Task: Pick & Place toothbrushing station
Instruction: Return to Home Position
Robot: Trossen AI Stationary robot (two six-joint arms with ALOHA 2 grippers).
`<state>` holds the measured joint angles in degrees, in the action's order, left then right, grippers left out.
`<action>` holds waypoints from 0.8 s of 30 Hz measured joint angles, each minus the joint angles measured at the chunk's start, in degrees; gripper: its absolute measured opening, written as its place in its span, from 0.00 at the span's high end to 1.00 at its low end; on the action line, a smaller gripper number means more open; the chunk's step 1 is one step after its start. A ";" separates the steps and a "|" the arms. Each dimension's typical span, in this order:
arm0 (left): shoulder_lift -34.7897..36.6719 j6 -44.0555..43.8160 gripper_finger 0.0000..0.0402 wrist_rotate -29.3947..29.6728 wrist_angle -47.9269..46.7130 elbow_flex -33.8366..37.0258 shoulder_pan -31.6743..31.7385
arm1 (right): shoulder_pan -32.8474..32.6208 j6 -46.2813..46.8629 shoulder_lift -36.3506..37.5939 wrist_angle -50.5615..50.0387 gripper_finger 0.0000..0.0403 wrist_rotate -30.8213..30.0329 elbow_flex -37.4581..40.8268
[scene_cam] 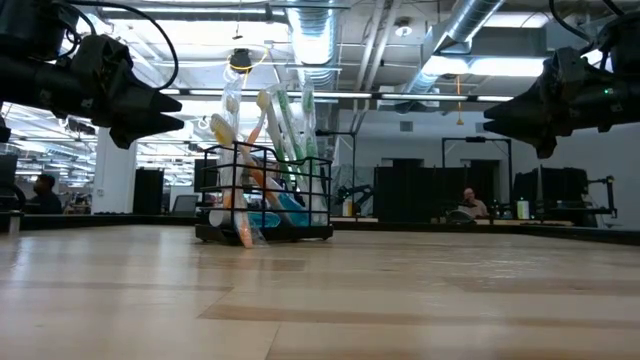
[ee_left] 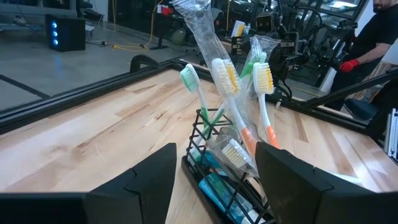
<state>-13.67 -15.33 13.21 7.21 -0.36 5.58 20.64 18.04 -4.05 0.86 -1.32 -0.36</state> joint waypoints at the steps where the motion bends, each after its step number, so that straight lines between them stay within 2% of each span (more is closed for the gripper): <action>1: 0.00 0.00 0.46 0.00 0.13 0.00 0.00 | 0.00 -0.02 0.00 -0.02 0.67 0.00 0.00; 24: 0.00 0.00 0.47 0.00 0.67 0.00 0.01 | 0.00 -0.02 0.00 -0.02 0.67 0.00 0.02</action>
<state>-13.67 -15.33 13.21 7.88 -0.36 5.59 20.64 18.02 -4.05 0.84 -1.32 -0.34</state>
